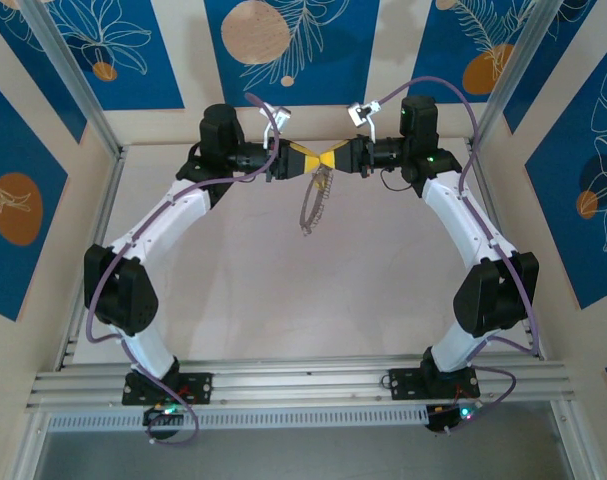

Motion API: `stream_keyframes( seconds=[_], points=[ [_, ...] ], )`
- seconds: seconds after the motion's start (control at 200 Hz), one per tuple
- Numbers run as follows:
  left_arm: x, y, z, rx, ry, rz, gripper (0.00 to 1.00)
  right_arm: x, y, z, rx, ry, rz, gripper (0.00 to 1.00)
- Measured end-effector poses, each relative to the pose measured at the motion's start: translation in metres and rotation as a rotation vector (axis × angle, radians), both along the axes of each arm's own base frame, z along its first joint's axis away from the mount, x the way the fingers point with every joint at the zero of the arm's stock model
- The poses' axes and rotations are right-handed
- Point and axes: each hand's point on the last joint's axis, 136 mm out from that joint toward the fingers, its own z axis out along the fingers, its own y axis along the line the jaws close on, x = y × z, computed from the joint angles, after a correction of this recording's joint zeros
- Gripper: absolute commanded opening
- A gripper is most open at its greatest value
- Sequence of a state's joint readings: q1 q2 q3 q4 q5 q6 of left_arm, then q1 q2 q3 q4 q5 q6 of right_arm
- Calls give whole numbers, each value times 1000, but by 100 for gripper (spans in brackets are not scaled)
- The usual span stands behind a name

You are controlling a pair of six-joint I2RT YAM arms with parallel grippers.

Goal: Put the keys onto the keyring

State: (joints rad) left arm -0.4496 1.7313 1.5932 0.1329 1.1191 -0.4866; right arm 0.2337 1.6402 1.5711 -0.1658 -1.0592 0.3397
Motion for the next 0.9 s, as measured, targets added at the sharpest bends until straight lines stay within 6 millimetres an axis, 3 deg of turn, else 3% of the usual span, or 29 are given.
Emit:
stream_keyframes(
  seconds=[0.16, 0.24, 0.345, 0.435, 0.755, 0.9],
  points=[
    [0, 0, 0, 0, -1, 1, 0, -1, 0, 2, 6, -13, 8, 0],
    [0, 0, 1, -2, -4, 2, 0, -1, 1, 3, 8, -14, 7, 0],
    [1, 0, 2, -5, -9, 5, 0, 1, 1, 4, 11, -6, 2, 32],
    [1, -1, 4, -12, -17, 8, 0, 4, -1, 4, 13, -15, -21, 42],
    [2, -4, 12, -53, -24, 16, 0, -11, -39, 12, 38, -56, -188, 45],
    [2, -4, 16, -69, -28, 14, 0, -12, -49, -2, 38, -54, -280, 45]
  ],
)
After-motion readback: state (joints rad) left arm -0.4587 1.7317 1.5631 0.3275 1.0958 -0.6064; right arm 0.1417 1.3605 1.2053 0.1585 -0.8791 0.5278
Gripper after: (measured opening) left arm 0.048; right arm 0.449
